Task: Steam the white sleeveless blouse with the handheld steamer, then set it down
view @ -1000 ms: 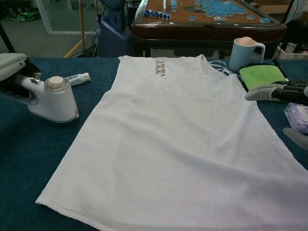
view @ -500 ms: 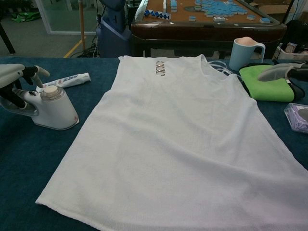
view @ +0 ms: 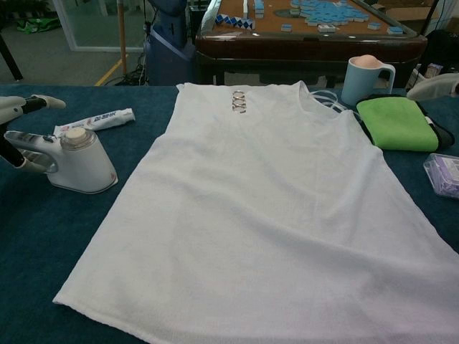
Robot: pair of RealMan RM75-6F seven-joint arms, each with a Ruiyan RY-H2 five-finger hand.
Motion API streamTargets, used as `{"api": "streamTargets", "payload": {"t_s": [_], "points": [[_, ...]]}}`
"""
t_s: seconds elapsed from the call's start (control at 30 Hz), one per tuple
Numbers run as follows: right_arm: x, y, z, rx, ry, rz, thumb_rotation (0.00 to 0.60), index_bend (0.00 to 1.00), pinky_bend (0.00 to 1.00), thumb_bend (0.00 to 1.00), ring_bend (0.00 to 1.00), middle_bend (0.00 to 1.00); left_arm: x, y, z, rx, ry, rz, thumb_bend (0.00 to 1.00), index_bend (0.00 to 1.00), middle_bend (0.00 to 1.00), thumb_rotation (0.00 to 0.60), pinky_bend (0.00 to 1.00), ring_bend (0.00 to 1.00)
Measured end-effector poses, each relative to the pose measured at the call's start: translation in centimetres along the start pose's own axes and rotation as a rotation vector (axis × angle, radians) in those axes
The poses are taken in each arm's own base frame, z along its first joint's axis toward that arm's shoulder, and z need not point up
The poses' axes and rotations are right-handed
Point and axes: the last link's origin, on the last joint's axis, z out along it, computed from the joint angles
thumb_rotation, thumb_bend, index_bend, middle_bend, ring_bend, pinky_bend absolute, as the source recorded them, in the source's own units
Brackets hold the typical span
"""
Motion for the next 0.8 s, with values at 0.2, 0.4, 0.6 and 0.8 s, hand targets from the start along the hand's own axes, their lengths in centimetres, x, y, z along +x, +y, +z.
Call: {"api": "streamTargets", "payload": {"t_s": [0.2, 0.4, 0.6, 0.8], "points": [[0.4, 1.7, -1.4, -0.080, 0.025, -0.007, 0.586, 0.00, 0.00, 0.57, 0.00, 0.06, 2.1, -0.6, -3.0, -0.004, 0.040, -0.041, 0.09, 0.00, 0.00, 0.600, 0.06, 0.00], [0.2, 3.4, -3.3, -0.170, 0.057, 0.006, 0.600, 0.00, 0.00, 0.46, 0.00, 0.08, 4.3, -2.4, -7.5, 0.002, 0.092, -0.017, 0.08, 0.00, 0.01, 0.600, 0.07, 0.01], [-0.1, 4.7, -5.0, -0.239, 0.099, -0.004, 0.600, 0.00, 0.00, 0.43, 0.00, 0.08, 5.7, -4.0, -12.0, 0.043, 0.123, -0.006, 0.08, 0.04, 0.04, 0.600, 0.07, 0.01], [-0.1, 5.3, -6.4, -0.280, 0.145, -0.020, 0.600, 0.00, 0.00, 0.43, 0.00, 0.08, 6.3, -5.3, -15.9, 0.098, 0.138, 0.003, 0.09, 0.06, 0.07, 0.600, 0.07, 0.02]]}}
